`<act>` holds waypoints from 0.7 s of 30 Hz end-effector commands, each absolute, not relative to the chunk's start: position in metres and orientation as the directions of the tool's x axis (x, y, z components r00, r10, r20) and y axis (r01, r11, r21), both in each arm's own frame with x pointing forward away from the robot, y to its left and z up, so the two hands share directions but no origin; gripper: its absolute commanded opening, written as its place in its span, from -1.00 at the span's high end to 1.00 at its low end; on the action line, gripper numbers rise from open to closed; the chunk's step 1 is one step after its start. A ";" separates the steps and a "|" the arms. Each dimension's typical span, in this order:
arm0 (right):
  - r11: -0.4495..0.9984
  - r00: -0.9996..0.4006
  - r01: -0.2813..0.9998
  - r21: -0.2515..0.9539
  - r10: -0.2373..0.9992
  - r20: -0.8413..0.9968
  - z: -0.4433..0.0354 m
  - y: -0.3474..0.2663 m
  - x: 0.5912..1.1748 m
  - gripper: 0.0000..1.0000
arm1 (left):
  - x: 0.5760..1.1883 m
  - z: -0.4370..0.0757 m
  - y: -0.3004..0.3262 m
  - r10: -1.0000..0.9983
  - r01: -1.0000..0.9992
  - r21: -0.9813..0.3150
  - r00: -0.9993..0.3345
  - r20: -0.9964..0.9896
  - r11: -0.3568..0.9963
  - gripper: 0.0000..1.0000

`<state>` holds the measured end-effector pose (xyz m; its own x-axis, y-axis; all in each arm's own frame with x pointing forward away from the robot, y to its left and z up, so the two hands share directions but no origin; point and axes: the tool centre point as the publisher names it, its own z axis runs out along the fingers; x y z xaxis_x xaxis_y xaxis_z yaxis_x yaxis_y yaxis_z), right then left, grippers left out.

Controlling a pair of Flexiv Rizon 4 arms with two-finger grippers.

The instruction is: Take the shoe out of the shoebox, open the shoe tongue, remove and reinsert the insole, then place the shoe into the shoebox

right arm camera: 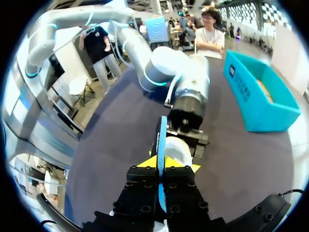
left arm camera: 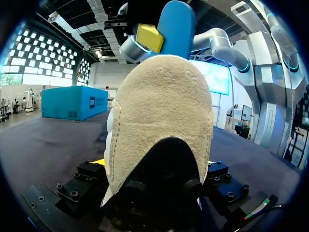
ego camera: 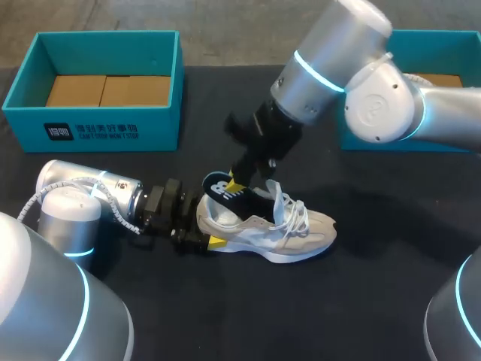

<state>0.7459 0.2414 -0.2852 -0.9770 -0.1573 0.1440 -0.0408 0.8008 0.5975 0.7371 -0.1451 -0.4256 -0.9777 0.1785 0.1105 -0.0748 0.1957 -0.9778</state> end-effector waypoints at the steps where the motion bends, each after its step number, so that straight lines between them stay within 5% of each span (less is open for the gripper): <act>1: 0.795 -0.977 -0.054 0.605 -0.168 0.133 -0.270 0.233 0.747 1.00 | 0.737 -0.426 -0.145 0.178 -0.075 -0.978 -0.978 0.110 0.196 1.00; 21: 0.778 -0.981 -0.103 0.620 -0.182 0.065 -0.208 0.222 0.766 1.00 | 0.737 -0.426 -0.145 0.178 -0.075 -0.978 -0.978 0.110 0.196 1.00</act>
<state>0.7679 0.2237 -0.2083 -0.9804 -0.1851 0.0682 -0.1035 0.7771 0.6208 0.7372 -0.1451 -0.4256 -0.9777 0.1785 0.1105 -0.0748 0.1956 -0.9778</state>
